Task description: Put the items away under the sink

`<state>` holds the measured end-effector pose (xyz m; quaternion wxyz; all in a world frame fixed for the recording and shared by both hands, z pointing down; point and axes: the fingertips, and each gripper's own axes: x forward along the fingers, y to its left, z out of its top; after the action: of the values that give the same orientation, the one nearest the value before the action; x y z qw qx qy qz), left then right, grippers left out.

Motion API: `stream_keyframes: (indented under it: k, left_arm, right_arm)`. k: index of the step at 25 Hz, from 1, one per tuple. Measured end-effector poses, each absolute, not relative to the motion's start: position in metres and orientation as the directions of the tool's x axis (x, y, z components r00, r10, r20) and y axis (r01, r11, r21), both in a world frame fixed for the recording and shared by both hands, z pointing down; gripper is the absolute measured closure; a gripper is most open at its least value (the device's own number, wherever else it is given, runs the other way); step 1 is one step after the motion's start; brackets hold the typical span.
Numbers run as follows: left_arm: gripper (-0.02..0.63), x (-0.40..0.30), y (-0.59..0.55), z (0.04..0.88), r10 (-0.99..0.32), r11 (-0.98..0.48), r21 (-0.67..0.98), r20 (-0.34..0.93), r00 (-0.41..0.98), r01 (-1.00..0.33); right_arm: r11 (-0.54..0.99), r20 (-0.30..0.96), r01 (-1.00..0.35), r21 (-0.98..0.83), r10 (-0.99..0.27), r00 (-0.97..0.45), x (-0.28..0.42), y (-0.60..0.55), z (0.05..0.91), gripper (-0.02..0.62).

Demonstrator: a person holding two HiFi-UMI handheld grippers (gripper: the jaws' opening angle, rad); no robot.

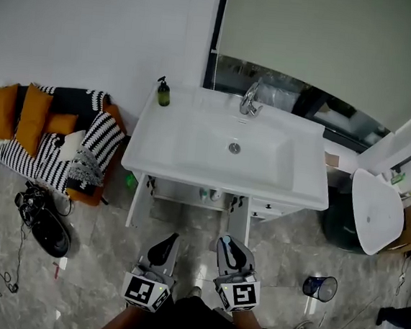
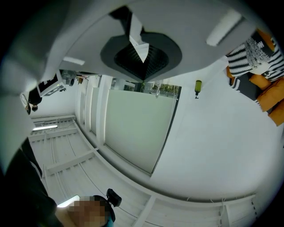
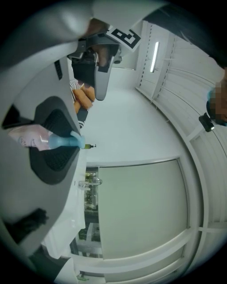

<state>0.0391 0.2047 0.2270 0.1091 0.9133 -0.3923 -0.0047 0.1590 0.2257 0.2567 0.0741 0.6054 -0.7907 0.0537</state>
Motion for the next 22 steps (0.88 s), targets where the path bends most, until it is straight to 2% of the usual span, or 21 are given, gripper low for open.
stream_keyframes:
  k: [22]
  left_arm:
    - [0.598, 0.046, 0.162, 0.355, -0.707, -0.66, 0.216, 0.144, 0.692, -0.72]
  right_arm:
    - [0.284, 0.185, -0.958, -0.022, -0.941, -0.283, 0.163, 0.184, 0.371, 0.523]
